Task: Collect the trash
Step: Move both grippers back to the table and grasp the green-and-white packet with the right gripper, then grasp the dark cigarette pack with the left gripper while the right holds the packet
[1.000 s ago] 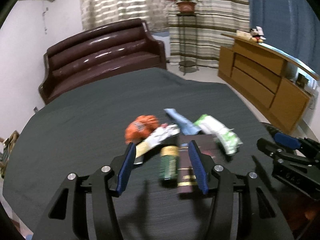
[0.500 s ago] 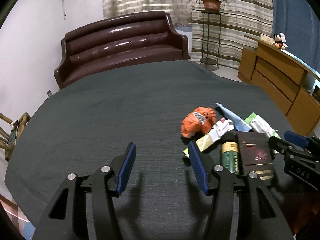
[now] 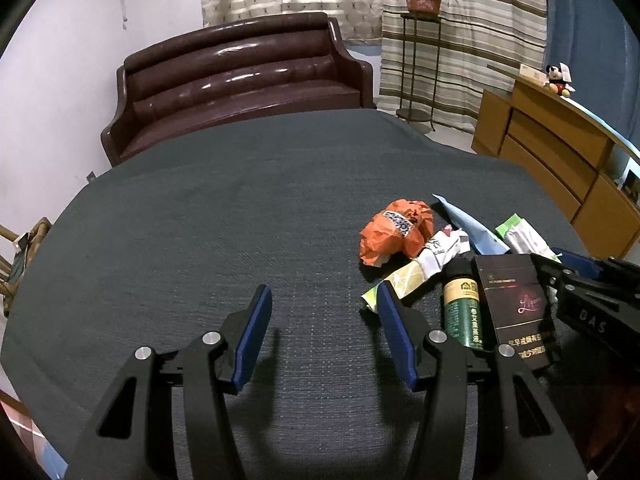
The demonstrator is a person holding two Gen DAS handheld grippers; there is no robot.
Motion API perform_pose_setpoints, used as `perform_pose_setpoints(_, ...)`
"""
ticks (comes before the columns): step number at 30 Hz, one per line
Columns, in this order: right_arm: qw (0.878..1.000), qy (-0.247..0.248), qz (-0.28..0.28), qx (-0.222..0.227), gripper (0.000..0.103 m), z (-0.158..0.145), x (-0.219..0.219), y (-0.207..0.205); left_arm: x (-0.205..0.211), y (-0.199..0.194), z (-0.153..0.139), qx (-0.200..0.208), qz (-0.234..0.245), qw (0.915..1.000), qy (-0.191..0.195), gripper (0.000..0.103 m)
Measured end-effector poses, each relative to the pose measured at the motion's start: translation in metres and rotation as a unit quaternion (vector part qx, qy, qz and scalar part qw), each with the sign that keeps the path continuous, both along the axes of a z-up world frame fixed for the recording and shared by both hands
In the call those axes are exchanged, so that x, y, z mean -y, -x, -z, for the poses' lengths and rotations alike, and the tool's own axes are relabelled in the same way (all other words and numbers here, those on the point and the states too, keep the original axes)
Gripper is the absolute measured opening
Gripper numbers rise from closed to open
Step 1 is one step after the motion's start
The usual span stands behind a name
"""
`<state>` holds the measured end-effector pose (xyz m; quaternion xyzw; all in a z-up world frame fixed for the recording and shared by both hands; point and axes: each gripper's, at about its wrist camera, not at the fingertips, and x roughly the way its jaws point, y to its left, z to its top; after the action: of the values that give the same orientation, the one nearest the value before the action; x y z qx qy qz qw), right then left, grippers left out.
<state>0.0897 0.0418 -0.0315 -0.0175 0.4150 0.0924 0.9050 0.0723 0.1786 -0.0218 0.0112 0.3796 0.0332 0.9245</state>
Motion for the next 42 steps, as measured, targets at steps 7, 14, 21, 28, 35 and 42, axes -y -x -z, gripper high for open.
perform_pose_setpoints(7,1.000,0.011,0.014,0.022,0.032,-0.004,0.007,0.012,0.008,0.002,-0.002,0.002,0.011,0.9999,-0.001,0.054)
perform_pose_setpoints(14,0.998,0.009,0.047,0.037,0.032,-0.011,0.044,0.032,0.030,0.010,-0.006,0.004,0.030,0.9995,0.003,0.054)
perform_pose_setpoints(21,0.996,-0.001,0.079,0.041,0.032,-0.010,0.087,0.046,0.057,0.018,-0.006,0.004,0.053,0.9986,-0.002,0.054)
perform_pose_setpoints(28,0.994,-0.020,0.097,0.043,0.032,-0.005,0.116,0.054,0.082,0.024,-0.003,0.005,0.071,0.9973,-0.017,0.059)
perform_pose_setpoints(35,0.993,-0.035,0.110,0.039,0.032,0.004,0.137,0.059,0.099,0.018,0.009,-0.008,0.074,0.9967,-0.035,0.060)
perform_pose_setpoints(42,0.991,-0.045,0.119,0.037,0.032,0.010,0.146,0.063,0.110,0.016,0.013,-0.009,0.072,0.9960,-0.053,0.061)
